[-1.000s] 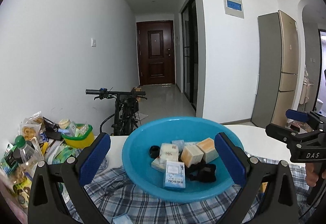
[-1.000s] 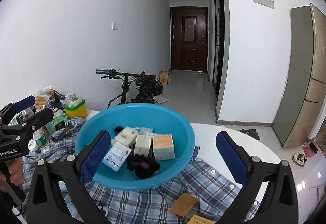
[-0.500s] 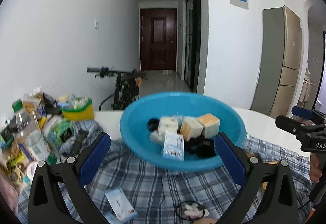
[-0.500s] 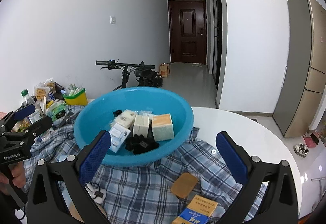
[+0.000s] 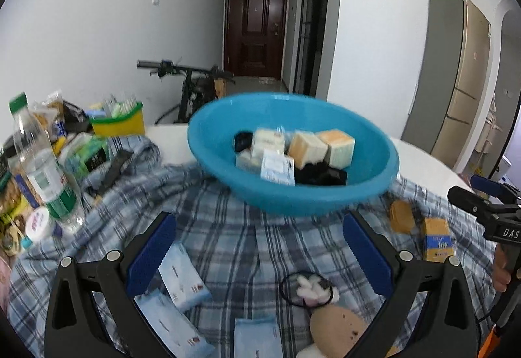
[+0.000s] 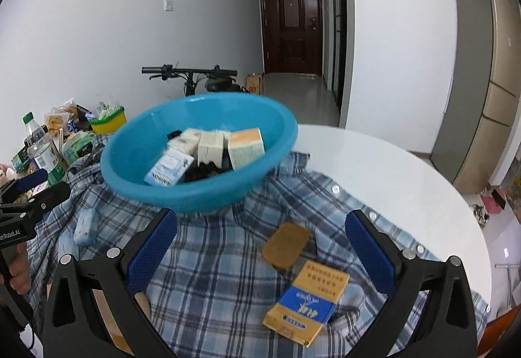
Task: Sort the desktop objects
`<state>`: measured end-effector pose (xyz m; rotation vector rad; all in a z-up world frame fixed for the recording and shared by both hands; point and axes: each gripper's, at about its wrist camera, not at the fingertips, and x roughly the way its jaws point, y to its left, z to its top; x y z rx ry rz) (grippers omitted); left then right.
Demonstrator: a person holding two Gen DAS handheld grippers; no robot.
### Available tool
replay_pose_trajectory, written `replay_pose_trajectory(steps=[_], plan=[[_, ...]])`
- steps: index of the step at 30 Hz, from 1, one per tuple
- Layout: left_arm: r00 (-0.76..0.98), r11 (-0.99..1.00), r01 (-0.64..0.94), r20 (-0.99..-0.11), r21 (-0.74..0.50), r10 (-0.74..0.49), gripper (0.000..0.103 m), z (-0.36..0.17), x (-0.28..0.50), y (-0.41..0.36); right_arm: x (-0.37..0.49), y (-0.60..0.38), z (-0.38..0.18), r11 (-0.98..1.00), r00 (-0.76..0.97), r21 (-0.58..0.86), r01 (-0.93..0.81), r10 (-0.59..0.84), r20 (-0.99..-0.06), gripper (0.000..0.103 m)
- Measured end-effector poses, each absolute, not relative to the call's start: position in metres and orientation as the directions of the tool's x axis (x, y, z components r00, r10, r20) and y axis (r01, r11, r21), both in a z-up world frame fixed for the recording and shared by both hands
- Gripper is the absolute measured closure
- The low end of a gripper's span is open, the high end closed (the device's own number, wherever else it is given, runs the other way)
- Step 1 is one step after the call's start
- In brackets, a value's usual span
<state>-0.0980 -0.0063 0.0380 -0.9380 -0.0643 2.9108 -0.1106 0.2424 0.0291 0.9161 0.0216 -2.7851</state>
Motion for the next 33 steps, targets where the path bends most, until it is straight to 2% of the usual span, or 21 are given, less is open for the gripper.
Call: replay_pose_trajectory(steps=[9,15,23,33], plan=[[-0.763,-0.995,-0.062,-0.639,-0.081,0.100,0.000,0.010,-0.095,-0.005,-0.102,0.249,-0.008,-0.984,-0.717,0.052,0.168,-0.158,-0.679,0.000],[-0.726,-0.992,-0.093,-0.676,-0.090,0.130,0.000,-0.003,-0.096,0.003,-0.097,0.251,-0.023,-0.992,-0.704,0.013,0.129,-0.101,-0.702,0.000],[-0.712,-0.983,-0.159,-0.679,-0.094,0.180,0.000,-0.005,-0.099,0.026,-0.104,0.263,-0.042,-0.999,-0.671,-0.041,0.013,0.022,-0.741,0.000],[-0.713,-0.978,-0.195,-0.674,-0.071,0.191,0.000,-0.006,-0.095,0.043,-0.109,0.263,-0.061,-0.993,-0.641,-0.119,-0.021,0.105,-0.760,0.000]])
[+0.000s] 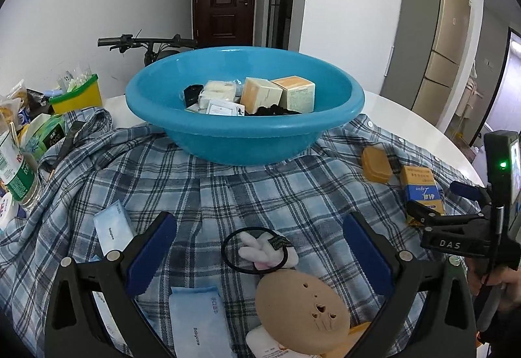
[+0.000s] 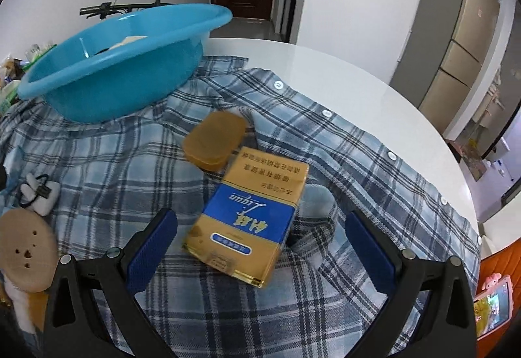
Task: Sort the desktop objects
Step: 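Lower the right tool over the gold-and-blue Liqun box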
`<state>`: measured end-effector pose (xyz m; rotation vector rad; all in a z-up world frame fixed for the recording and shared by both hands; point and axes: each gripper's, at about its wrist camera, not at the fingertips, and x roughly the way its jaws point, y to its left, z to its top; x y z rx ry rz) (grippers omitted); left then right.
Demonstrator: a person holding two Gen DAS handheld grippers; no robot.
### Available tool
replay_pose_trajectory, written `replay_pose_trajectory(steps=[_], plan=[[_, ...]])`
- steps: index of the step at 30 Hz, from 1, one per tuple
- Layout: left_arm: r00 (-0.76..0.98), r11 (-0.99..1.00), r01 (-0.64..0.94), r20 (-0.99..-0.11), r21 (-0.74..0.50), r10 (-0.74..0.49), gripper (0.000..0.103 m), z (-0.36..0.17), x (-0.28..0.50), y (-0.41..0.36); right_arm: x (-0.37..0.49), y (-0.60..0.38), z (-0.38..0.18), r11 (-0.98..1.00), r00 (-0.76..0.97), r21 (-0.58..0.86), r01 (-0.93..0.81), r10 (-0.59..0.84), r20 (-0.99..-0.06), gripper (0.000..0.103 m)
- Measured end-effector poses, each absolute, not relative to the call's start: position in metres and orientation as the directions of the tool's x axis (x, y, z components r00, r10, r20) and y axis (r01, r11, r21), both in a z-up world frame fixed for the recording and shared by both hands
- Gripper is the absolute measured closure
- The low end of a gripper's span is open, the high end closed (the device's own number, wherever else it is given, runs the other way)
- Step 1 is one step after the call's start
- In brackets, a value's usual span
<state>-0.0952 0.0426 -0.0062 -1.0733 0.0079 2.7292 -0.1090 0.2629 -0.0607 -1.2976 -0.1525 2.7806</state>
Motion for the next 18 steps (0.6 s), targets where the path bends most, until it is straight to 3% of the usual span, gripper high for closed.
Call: replay_pose_trajectory(steps=[6,11,18], plan=[[-0.698,-0.975,-0.202,-0.686,-0.088,0.206,0.000,-0.010,-0.095,0.043,-0.111,0.261,-0.073,-0.993,-0.606,-0.114,0.003,0.089,-0.790,0.000],[-0.697,-0.975,-0.201,-0.686,-0.092,0.208,0.000,-0.010,-0.095,0.042,-0.111,0.260,-0.077,-0.994,-0.596,-0.112,0.021,0.077,-0.799,0.026],[-0.694,-0.975,-0.199,-0.688,-0.099,0.212,0.000,-0.011,-0.094,0.040,-0.108,0.262,-0.071,-0.997,-0.598,-0.074,0.027,0.044,-0.800,0.043]])
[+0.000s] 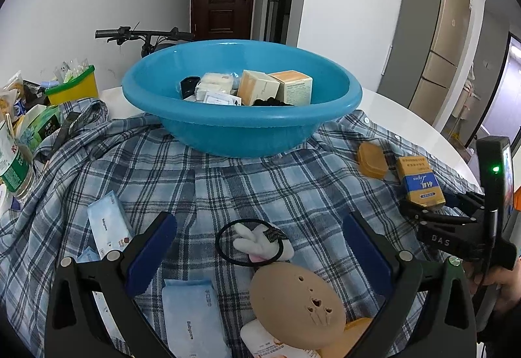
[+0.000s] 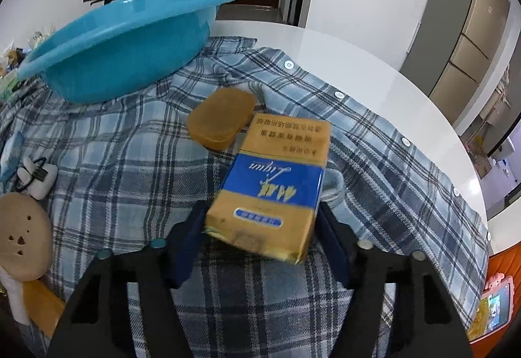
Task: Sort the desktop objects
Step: 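Lower the right tool over the gold-and-blue Liqun box, then close the right tool on the Liqun box and lift it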
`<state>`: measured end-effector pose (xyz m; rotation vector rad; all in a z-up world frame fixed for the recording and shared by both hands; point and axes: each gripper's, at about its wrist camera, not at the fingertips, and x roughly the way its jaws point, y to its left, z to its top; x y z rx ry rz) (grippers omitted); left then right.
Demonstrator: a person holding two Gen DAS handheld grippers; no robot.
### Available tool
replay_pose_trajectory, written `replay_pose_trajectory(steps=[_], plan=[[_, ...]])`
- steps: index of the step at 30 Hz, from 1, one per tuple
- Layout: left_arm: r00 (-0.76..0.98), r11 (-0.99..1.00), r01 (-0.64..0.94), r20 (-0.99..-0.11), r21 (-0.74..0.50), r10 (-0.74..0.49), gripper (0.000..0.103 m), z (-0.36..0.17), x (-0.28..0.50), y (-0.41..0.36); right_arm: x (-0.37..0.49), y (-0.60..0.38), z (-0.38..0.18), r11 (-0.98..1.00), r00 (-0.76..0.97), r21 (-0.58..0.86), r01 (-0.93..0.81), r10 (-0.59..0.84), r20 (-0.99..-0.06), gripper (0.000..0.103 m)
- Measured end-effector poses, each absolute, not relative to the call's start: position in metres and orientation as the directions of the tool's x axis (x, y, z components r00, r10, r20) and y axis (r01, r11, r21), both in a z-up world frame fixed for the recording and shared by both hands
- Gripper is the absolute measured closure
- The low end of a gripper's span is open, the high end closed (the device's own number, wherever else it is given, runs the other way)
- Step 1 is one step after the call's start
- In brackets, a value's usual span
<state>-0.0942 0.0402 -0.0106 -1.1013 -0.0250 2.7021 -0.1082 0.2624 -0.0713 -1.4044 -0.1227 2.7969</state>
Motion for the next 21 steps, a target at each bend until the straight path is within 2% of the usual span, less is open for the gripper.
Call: replay_pose_trajectory(steps=[3,9,17,19,21], plan=[[-0.694,-0.975,-0.196,-0.688,-0.104,0.213,0.000,-0.011,-0.094,0.039,-0.105,0.259,-0.063,-0.997,-0.612,-0.058,0.054,0.013,-0.791,0.044],[-0.697,-0.975,-0.190,-0.684,-0.112,0.215,0.000,-0.008,-0.092,0.037,-0.102,0.251,-0.050,-0.990,-0.659,-0.125,0.070,0.048,-0.751,0.045],[-0.692,-0.975,-0.179,-0.688,-0.131,0.219,0.000,-0.010,-0.092,0.031,-0.110,0.265,-0.065,-0.993,-0.594,-0.096,0.076,0.032,-0.804,0.046],[-0.690,-0.974,-0.179,-0.689,-0.136,0.223,0.000,-0.011,-0.093,0.031,-0.109,0.267,-0.070,-0.992,-0.593,-0.105,0.076,0.040,-0.804,0.043],[-0.690,-0.974,-0.179,-0.689,-0.136,0.223,0.000,-0.011,-0.093,0.031,-0.108,0.268,-0.071,-0.991,-0.611,-0.125,0.046,0.071,-0.788,0.035]])
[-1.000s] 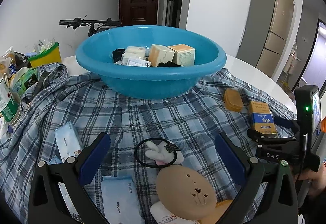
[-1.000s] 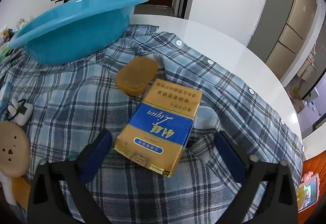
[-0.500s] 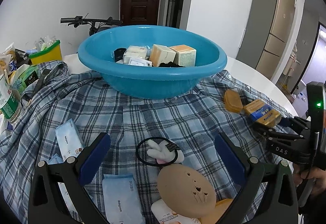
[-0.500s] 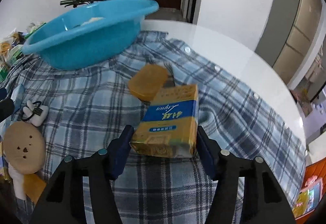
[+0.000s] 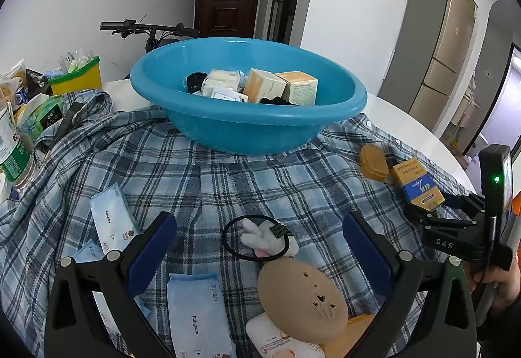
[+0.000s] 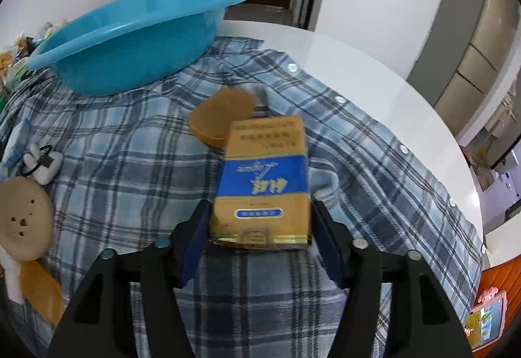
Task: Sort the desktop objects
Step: 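Close the right tool on the Liqun box and lift it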
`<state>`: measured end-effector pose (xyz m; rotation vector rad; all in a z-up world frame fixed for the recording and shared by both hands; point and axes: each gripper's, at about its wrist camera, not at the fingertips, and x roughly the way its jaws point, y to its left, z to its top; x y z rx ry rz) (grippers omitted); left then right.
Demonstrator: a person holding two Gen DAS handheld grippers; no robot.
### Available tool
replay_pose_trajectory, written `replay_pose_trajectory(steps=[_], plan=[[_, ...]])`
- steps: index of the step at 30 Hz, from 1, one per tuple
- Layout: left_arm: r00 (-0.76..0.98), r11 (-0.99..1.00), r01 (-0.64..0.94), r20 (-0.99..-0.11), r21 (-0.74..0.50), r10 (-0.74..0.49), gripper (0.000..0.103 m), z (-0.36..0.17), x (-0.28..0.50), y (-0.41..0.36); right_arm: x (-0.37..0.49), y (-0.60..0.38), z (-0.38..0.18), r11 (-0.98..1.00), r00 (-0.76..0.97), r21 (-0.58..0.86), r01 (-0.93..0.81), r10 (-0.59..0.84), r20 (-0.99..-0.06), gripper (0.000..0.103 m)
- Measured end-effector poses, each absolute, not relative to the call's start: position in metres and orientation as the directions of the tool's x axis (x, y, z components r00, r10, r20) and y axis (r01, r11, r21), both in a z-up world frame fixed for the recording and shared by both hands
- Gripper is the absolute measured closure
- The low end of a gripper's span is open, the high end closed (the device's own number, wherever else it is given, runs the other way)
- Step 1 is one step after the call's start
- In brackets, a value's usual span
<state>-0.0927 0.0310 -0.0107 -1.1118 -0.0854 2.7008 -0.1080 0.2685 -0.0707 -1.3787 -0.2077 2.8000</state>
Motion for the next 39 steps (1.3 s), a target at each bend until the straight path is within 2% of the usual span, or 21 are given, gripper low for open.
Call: replay_pose_trajectory(steps=[1,6,9,10,11,12,15,26,34,39], plan=[[-0.690,-0.974,-0.181,-0.688,-0.136,0.224,0.000,-0.011,-0.093,0.032,-0.108,0.268,-0.071,-0.989,-0.621,-0.142,0.033,0.091,-0.778,0.031],[-0.688,-0.973,-0.188,-0.690,-0.132,0.227,0.000,-0.011,-0.093,0.035,-0.109,0.255,-0.066,-0.972,-0.665,-0.232,0.036,0.150,-0.731,0.028],[-0.687,-0.973,-0.187,-0.690,-0.133,0.226,0.000,-0.011,-0.093,0.036,-0.114,0.248,-0.068,-0.953,-0.676,-0.301,0.037,0.199,-0.710,0.028],[-0.686,-0.973,-0.186,-0.691,-0.134,0.227,0.000,-0.011,-0.092,0.036,-0.115,0.247,-0.070,-0.950,-0.675,-0.310,0.040,0.203,-0.709,0.034],[-0.686,-0.973,-0.184,-0.692,-0.136,0.226,0.000,-0.012,-0.092,0.036,-0.116,0.248,-0.071,-0.952,-0.670,-0.303,0.042,0.198,-0.715,0.047],[-0.685,-0.974,-0.183,-0.692,-0.136,0.226,0.000,-0.012,-0.092,0.035,-0.118,0.251,-0.072,-0.959,-0.658,-0.279,0.044,0.182,-0.730,0.049],[-0.682,-0.974,-0.181,-0.696,-0.138,0.225,0.000,-0.013,-0.093,0.034,-0.117,0.260,-0.070,-0.977,-0.658,-0.209,0.035,0.135,-0.741,0.050],[-0.689,-0.977,-0.163,-0.692,-0.137,0.213,0.000,-0.012,-0.092,0.031,-0.110,0.274,-0.038,-0.993,-0.704,-0.116,0.014,0.073,-0.706,0.050],[-0.697,-0.980,-0.131,-0.689,-0.152,0.200,0.000,-0.011,-0.092,0.019,-0.107,0.247,-0.031,-0.986,-0.657,0.067,0.153,-0.153,-0.738,0.050],[-0.695,-0.980,-0.121,-0.692,-0.156,0.196,0.000,-0.012,-0.090,0.015,-0.104,0.213,-0.049,-0.969,-0.618,0.056,0.239,-0.197,-0.761,0.050]])
